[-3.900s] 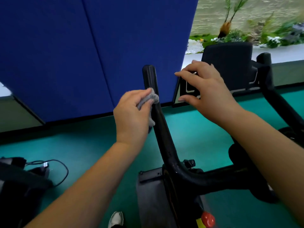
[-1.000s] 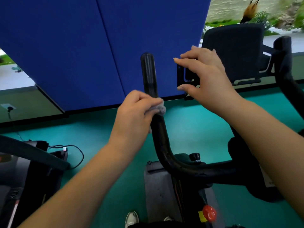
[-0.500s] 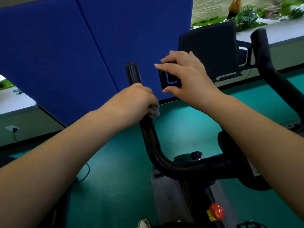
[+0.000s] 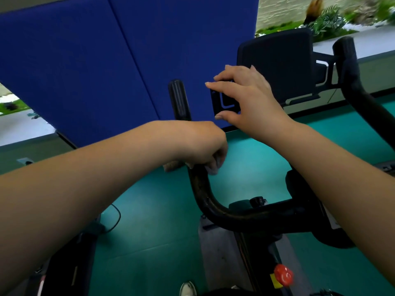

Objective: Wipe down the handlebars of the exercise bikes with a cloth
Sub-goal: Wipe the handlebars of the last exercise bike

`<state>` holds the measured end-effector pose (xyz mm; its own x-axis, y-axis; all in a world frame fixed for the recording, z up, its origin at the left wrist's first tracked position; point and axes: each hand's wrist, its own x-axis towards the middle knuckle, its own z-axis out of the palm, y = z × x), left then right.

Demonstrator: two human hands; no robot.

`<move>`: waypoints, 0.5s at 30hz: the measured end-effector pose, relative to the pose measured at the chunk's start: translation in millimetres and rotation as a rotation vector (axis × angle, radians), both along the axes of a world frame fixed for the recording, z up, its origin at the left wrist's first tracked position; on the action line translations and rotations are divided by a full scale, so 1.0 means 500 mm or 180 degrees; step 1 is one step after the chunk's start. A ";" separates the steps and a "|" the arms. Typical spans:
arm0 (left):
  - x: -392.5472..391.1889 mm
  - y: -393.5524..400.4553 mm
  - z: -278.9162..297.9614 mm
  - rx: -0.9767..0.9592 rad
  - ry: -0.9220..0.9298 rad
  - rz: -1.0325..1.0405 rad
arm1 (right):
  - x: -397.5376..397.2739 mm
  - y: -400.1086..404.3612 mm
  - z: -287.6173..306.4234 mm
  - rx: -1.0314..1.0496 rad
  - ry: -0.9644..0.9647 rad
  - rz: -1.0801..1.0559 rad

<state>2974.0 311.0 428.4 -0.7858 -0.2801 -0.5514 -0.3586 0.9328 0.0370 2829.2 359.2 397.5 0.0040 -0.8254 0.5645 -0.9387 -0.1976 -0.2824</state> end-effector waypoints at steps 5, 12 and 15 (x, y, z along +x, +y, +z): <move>-0.004 -0.021 0.013 -0.0671 0.0090 -0.0155 | -0.005 0.001 0.001 -0.0027 0.0045 0.0024; -0.020 0.004 -0.025 -0.0537 -0.0403 -0.0095 | -0.004 0.001 -0.001 -0.0001 0.0032 0.0026; 0.004 -0.023 -0.010 -0.0854 0.0206 -0.0009 | -0.009 0.001 0.002 0.0008 0.0029 0.0029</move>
